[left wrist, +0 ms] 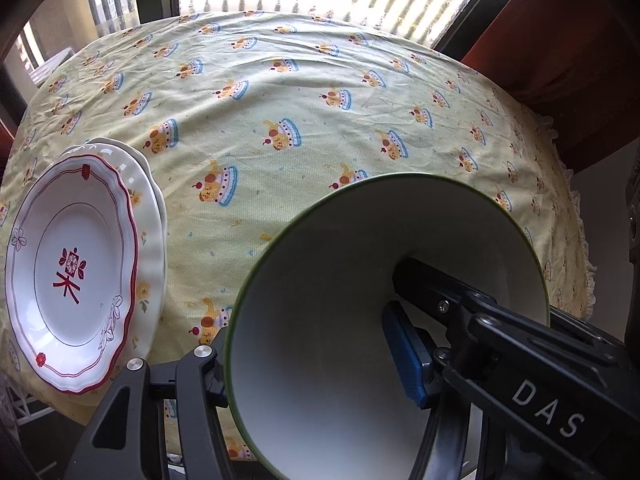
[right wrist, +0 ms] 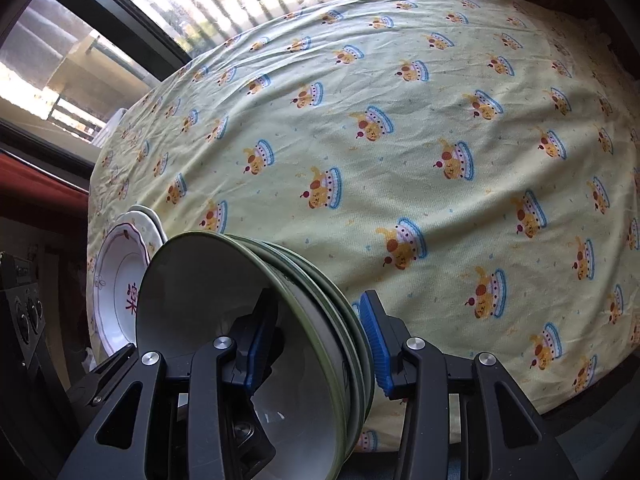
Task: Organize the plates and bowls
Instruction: 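Lower the nested bowls onto the center of the plate stack with both grippers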
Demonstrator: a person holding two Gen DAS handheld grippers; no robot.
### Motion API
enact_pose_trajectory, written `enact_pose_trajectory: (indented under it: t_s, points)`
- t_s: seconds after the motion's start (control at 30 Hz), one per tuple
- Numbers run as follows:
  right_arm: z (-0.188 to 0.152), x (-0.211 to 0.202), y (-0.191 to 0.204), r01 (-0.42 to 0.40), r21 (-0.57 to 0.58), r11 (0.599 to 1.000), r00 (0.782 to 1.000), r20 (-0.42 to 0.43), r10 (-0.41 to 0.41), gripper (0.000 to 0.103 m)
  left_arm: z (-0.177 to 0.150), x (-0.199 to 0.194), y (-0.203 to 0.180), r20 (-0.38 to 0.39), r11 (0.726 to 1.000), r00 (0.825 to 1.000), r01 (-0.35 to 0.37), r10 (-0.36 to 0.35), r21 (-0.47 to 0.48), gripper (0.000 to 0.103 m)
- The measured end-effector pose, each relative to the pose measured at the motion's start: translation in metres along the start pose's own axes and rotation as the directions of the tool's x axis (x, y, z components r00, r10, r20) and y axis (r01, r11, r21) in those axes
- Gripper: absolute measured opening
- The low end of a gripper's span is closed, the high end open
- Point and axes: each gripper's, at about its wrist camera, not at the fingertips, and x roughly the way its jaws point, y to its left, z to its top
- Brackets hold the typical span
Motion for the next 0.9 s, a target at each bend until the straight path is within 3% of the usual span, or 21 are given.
enact_pose_trajectory:
  t_s: [0.47,0.9]
  points:
    - [0.001,-0.04,0.029,-0.051,-0.161,0.986,0.995,0.079,0.064,0.046,-0.01,-0.046,0.016,0.129,0.994,0.991,-0.011,0.025,-0.11,0.062]
    - [0.002,-0.04,0.096,-0.052,-0.135,0.989,0.99,0.121,0.068,0.046,0.012,-0.075,0.076,0.14,0.998,0.99,-0.003,0.012,-0.061,0.062]
